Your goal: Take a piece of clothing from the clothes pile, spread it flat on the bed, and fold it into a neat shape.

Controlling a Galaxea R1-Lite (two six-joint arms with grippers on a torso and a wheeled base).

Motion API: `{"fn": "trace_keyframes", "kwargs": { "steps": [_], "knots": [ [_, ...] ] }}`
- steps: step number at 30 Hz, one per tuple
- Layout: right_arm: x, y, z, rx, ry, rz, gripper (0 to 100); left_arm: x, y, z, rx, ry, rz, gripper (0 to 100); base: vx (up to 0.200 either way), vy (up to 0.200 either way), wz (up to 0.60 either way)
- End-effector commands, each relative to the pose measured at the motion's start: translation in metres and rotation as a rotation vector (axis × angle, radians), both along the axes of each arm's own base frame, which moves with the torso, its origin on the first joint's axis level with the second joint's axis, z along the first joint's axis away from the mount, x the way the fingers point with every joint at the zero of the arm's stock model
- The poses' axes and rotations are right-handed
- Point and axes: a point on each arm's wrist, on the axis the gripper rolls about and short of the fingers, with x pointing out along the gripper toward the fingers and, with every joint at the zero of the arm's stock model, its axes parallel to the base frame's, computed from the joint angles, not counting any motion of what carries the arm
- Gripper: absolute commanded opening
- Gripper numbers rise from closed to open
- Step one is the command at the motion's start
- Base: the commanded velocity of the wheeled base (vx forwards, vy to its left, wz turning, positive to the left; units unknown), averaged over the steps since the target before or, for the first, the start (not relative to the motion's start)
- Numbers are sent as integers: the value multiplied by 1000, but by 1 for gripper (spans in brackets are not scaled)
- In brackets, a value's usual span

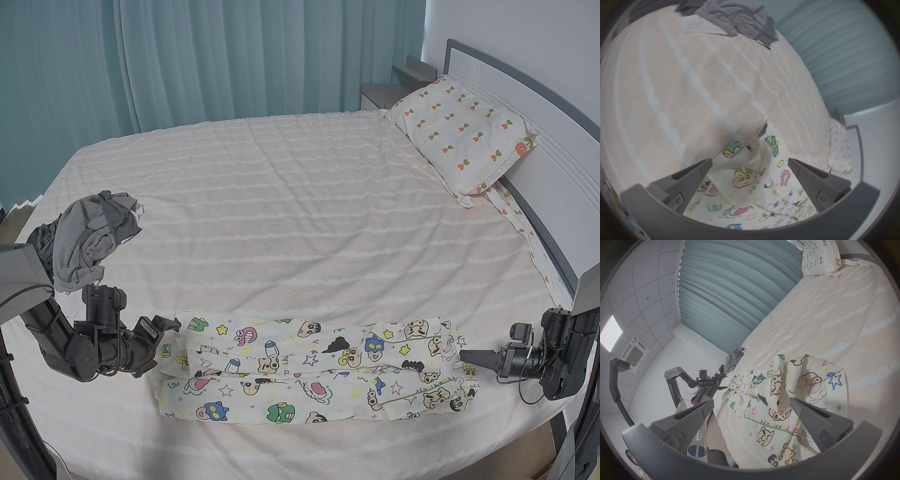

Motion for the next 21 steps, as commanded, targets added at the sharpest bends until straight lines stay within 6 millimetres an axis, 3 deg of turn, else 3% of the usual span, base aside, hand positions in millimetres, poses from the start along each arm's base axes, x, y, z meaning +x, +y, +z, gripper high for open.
{"fn": "trace_keyframes", "kwargs": {
  "steps": [1,9,21],
  "knots": [
    [-2,1,-5,-7,0,5,100,4,-10,9,-44,-21,-3,100,0,0,0],
    [-2,1,-6,-14,-9,8,100,16,-16,-10,-76,27,42,100,0,0,0],
    [-4,1,-6,-13,-6,10,100,21,-15,-12,-67,-16,79,100,0,0,0]
  ]
}}
